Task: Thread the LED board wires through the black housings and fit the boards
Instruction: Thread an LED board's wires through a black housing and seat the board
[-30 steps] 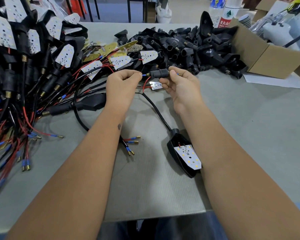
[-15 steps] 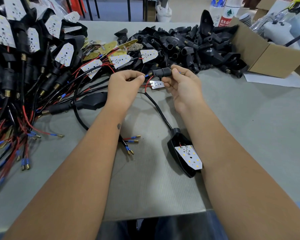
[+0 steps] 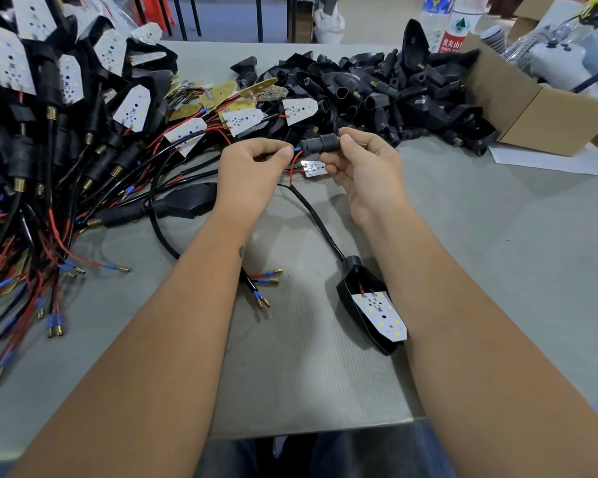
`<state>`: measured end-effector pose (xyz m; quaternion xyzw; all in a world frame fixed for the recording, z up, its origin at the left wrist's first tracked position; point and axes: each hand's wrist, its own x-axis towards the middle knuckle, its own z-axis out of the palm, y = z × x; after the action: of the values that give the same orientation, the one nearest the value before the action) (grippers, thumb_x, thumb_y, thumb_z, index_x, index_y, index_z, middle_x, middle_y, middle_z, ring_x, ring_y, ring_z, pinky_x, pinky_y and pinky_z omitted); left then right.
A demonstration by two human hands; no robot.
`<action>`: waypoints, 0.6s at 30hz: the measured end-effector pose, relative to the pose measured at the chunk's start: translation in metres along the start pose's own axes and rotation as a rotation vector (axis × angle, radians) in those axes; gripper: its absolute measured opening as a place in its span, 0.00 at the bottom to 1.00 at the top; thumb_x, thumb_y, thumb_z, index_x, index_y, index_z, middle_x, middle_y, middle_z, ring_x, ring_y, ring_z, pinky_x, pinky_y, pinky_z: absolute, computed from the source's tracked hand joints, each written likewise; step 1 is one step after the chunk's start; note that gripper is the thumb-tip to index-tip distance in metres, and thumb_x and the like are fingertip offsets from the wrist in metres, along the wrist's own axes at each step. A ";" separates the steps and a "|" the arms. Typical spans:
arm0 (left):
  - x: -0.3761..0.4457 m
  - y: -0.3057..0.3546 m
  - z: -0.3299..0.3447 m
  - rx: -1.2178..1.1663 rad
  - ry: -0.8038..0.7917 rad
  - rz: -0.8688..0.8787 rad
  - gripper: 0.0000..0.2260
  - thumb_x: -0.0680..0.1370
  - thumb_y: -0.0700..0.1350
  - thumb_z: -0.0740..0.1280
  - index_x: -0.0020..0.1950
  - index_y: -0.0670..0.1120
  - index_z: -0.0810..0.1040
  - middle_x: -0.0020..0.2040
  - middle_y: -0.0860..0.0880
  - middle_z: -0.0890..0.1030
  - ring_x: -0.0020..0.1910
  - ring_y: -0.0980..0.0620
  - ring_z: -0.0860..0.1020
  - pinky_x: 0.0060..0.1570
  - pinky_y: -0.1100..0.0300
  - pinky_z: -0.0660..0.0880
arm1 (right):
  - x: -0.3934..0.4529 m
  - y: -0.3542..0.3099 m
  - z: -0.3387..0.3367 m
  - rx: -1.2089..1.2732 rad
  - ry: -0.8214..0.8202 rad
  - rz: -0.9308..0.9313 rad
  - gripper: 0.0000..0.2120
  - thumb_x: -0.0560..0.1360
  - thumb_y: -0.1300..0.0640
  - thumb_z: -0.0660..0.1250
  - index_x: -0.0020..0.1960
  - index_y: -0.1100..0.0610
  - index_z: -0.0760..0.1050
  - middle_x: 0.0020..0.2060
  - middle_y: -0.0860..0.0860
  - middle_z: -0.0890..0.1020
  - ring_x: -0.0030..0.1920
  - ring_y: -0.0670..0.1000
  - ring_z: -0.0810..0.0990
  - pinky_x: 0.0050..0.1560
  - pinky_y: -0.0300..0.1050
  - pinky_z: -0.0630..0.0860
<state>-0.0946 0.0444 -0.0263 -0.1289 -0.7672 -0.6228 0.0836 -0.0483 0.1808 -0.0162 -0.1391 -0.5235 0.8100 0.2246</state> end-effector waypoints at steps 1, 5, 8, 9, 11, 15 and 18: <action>0.000 0.000 0.000 0.002 0.000 0.000 0.09 0.77 0.44 0.71 0.40 0.58 0.81 0.36 0.60 0.82 0.36 0.67 0.78 0.39 0.74 0.73 | 0.000 0.000 0.000 -0.005 -0.002 -0.004 0.06 0.80 0.66 0.61 0.49 0.60 0.75 0.39 0.55 0.81 0.33 0.48 0.82 0.37 0.39 0.78; 0.000 -0.001 -0.001 0.004 0.002 -0.009 0.09 0.77 0.44 0.71 0.40 0.57 0.81 0.37 0.59 0.82 0.35 0.67 0.77 0.39 0.75 0.73 | -0.001 0.000 0.000 -0.027 -0.005 -0.019 0.05 0.80 0.66 0.62 0.48 0.60 0.75 0.38 0.54 0.81 0.33 0.48 0.82 0.37 0.39 0.78; -0.001 0.001 -0.001 0.007 -0.006 -0.004 0.08 0.77 0.43 0.70 0.41 0.56 0.81 0.38 0.58 0.82 0.35 0.67 0.77 0.38 0.76 0.72 | -0.002 0.000 -0.001 -0.038 -0.010 -0.028 0.06 0.80 0.67 0.62 0.48 0.60 0.75 0.37 0.54 0.81 0.32 0.47 0.82 0.37 0.39 0.78; -0.002 0.002 -0.001 0.011 -0.013 -0.006 0.08 0.77 0.43 0.70 0.41 0.55 0.82 0.38 0.58 0.82 0.35 0.67 0.77 0.38 0.76 0.72 | -0.002 0.000 -0.001 -0.052 -0.015 -0.034 0.06 0.80 0.67 0.61 0.48 0.60 0.75 0.37 0.54 0.81 0.32 0.47 0.82 0.37 0.39 0.78; -0.003 0.002 0.000 0.026 -0.031 -0.010 0.07 0.77 0.43 0.70 0.41 0.55 0.82 0.37 0.57 0.82 0.33 0.67 0.76 0.37 0.76 0.71 | -0.003 0.001 0.000 -0.105 -0.035 -0.053 0.07 0.80 0.67 0.61 0.47 0.59 0.75 0.36 0.54 0.81 0.32 0.47 0.81 0.37 0.40 0.78; -0.005 0.002 0.002 0.063 -0.029 0.019 0.10 0.76 0.42 0.70 0.38 0.55 0.80 0.33 0.55 0.80 0.29 0.65 0.74 0.34 0.74 0.70 | -0.002 0.002 0.000 -0.111 -0.045 -0.057 0.07 0.80 0.68 0.61 0.47 0.59 0.75 0.35 0.53 0.82 0.31 0.47 0.81 0.37 0.40 0.78; -0.006 0.004 0.004 0.030 -0.033 0.029 0.09 0.77 0.42 0.68 0.40 0.54 0.80 0.30 0.55 0.78 0.28 0.64 0.73 0.33 0.72 0.71 | -0.002 0.001 0.000 -0.053 -0.046 -0.037 0.07 0.80 0.67 0.61 0.48 0.60 0.76 0.36 0.52 0.82 0.32 0.47 0.81 0.37 0.39 0.78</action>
<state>-0.0876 0.0482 -0.0246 -0.1490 -0.7757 -0.6078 0.0818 -0.0470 0.1794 -0.0166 -0.1164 -0.5523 0.7946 0.2236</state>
